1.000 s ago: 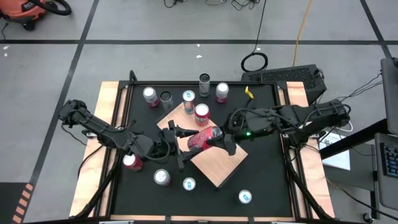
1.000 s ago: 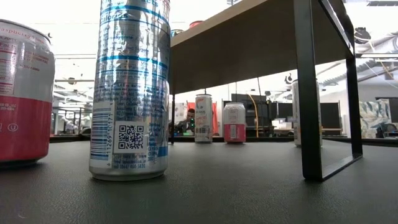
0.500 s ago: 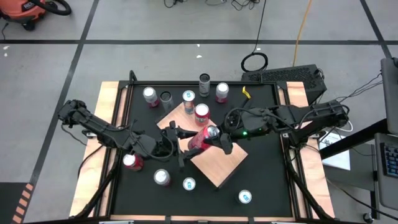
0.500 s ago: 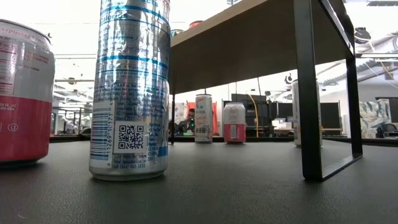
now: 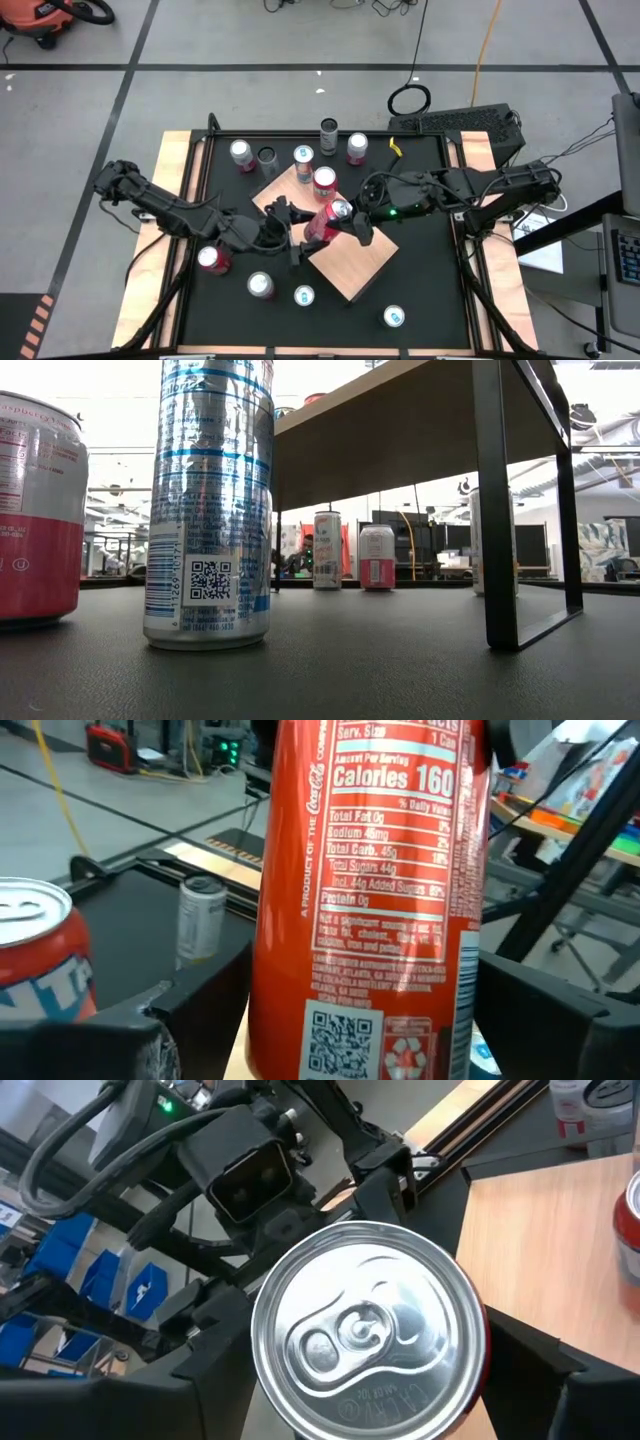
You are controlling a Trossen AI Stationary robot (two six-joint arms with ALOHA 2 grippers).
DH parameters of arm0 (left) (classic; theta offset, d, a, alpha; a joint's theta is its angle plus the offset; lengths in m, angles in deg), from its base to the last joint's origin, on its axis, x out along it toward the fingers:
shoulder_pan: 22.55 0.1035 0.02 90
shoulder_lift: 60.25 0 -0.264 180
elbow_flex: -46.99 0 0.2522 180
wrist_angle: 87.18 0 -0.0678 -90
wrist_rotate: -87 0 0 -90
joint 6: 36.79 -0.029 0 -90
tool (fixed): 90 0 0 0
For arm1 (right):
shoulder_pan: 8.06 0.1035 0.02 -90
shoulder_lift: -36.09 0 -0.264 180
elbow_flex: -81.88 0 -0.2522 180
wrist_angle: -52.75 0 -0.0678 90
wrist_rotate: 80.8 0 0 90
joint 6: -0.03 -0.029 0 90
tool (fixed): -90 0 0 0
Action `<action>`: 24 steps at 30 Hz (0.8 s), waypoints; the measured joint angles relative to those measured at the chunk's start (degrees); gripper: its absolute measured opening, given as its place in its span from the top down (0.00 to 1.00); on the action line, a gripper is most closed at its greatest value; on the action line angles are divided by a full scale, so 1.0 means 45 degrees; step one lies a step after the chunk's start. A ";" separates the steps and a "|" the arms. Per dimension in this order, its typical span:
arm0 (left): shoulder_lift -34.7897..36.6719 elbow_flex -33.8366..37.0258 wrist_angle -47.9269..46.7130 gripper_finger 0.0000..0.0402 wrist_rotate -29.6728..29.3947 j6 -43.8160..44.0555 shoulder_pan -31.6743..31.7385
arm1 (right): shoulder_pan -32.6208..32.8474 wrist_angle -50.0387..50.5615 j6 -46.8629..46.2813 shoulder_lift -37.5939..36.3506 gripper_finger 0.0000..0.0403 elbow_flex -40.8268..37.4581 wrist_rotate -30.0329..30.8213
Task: Place canned beverage on shelf
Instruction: Put the bottom red soda can on the shelf aligned with the other red soda can
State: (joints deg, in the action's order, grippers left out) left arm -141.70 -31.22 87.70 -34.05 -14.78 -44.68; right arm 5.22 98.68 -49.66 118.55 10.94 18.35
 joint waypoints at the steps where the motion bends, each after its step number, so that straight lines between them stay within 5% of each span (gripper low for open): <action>1: 0.0000 0.0000 -0.0018 0.12 0.0252 0.0037 0.0101 | -0.0035 0.0013 0.0000 0.0000 0.31 0.0000 -0.0005; 17: -0.0097 0.0015 0.0365 0.28 0.1233 -0.0011 0.0808 | -0.0127 0.0051 0.0128 -0.0024 0.30 0.0000 0.0063; 24: -0.0117 0.0029 0.1640 0.28 0.1312 0.0124 0.0531 | -0.0117 -0.0178 0.1334 -0.0461 0.19 0.0000 -0.0227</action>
State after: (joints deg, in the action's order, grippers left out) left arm -142.23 -31.09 95.08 -28.14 -14.22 -42.29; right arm 4.70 97.88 -43.66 116.47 10.94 17.33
